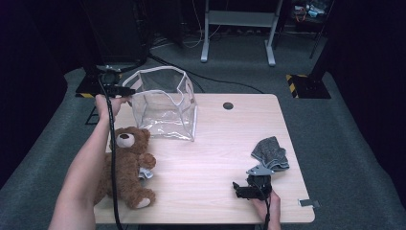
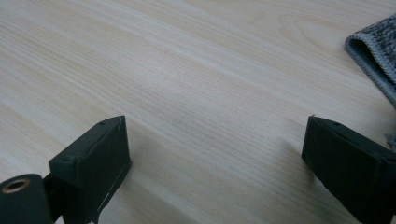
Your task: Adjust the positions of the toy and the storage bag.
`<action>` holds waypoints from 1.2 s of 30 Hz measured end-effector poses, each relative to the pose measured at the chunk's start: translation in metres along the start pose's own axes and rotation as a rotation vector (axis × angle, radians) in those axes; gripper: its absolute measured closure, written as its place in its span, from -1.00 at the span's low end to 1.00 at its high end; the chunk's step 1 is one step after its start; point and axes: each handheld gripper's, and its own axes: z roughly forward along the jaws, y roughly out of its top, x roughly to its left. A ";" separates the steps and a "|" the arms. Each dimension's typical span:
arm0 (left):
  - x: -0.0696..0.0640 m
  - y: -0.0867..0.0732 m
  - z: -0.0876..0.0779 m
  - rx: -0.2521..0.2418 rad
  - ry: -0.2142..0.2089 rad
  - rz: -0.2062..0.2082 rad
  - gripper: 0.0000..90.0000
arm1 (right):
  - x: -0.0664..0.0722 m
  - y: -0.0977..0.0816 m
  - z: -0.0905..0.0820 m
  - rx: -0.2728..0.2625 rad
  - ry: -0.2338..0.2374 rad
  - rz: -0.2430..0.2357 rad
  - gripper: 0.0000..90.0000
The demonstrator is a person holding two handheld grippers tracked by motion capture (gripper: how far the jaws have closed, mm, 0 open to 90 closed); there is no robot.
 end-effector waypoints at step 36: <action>-0.057 0.011 0.022 -0.014 -0.117 0.166 0.62 | 0.000 0.000 0.000 -0.001 0.000 0.001 -0.85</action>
